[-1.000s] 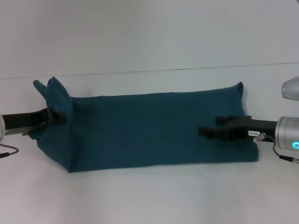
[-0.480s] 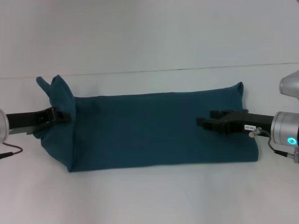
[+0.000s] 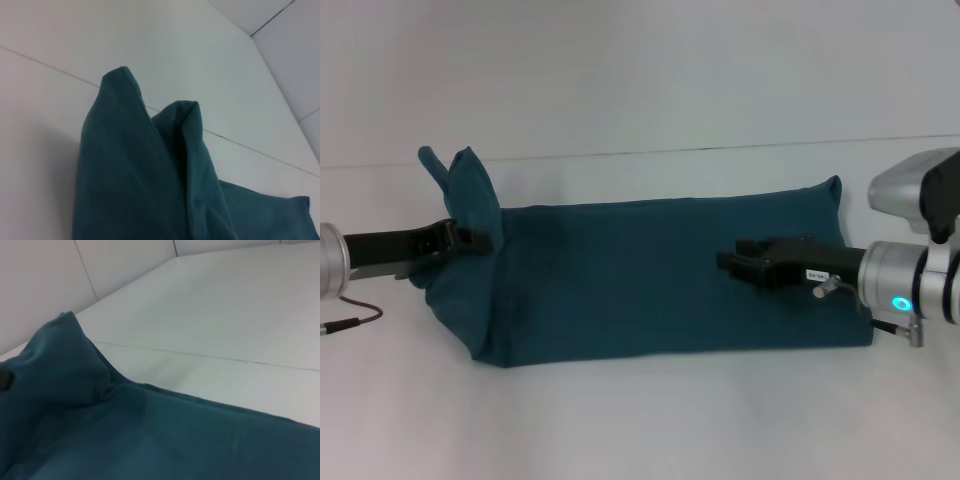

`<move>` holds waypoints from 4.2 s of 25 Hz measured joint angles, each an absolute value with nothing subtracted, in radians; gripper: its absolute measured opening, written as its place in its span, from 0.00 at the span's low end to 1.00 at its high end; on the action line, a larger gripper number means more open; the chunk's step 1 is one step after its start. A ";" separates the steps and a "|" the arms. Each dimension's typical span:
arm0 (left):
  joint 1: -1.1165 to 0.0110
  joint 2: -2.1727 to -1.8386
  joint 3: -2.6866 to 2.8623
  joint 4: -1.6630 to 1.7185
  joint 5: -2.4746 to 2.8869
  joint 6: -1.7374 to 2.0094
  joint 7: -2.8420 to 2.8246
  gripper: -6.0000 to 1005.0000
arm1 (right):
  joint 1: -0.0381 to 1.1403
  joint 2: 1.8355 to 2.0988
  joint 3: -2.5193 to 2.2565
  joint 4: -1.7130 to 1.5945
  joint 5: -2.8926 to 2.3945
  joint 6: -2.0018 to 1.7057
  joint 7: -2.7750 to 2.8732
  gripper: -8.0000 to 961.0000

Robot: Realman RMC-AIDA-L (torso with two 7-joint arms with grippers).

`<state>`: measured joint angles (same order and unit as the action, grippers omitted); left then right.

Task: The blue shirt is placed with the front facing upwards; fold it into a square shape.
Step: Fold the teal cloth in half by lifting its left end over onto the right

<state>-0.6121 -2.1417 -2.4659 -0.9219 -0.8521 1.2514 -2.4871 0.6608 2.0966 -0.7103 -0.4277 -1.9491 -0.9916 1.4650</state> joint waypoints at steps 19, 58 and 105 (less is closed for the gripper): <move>-0.617 -2.148 -2.465 -0.964 -0.943 1.330 -2.473 0.08 | 0.769 2.107 -0.710 -0.199 -1.807 -0.875 1.108 0.43; -0.600 -2.138 -2.473 -0.976 -1.147 1.470 -2.446 0.08 | 0.897 2.122 -0.684 0.018 -1.664 -0.822 0.794 0.43; -0.426 -1.995 -2.599 -0.745 -1.139 1.323 -2.293 0.08 | 0.808 2.102 -0.604 -0.022 -1.664 -0.824 0.802 0.43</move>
<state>-0.4260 -1.9954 -2.5986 -0.7449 -1.1390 1.3227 -2.2933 0.8084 2.1015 -0.6043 -0.0220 -1.6644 -0.8239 0.8023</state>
